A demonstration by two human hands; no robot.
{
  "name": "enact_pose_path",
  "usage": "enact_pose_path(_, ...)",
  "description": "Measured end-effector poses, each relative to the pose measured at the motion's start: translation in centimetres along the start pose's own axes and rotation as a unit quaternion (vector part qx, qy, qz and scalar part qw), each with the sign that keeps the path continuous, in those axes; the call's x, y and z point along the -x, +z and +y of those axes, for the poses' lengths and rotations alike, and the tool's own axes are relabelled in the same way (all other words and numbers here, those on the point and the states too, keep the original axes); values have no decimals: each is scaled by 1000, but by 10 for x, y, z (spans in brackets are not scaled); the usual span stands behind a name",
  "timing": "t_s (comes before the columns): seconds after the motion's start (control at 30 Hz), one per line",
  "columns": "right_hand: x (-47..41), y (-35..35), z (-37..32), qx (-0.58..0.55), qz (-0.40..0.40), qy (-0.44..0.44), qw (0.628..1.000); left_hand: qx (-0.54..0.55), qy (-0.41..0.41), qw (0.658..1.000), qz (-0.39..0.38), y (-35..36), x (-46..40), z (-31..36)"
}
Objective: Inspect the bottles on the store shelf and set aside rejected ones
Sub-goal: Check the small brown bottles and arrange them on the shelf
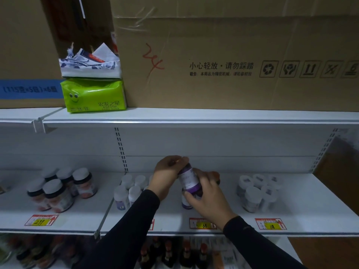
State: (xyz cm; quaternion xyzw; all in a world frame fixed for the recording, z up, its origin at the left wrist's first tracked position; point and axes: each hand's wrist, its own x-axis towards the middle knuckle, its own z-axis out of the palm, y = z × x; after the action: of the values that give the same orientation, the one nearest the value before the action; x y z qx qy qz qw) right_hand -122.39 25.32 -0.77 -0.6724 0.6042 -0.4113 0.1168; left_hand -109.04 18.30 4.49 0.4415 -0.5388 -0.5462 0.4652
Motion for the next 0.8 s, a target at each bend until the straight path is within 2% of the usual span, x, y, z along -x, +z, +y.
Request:
enact_pose_path(0.17, 3, 0, 2, -17, 4, -1, 1000, 32, -31, 998, -34, -5, 2, 0)
enact_pose_path(0.4, 2, 2, -1, -61, 3, 34, 998, 40, -25, 999, 24, -3, 1, -3)
enact_pose_path(0.63, 4, 0, -1, -94, -7, 30, 995, 42, -25, 998, -32, -4, 5, 7)
enact_pose_path(0.8, 1, -1, -1, -116, 7, 63, 991, 63, -33, 997, 3, -1, 8, 8)
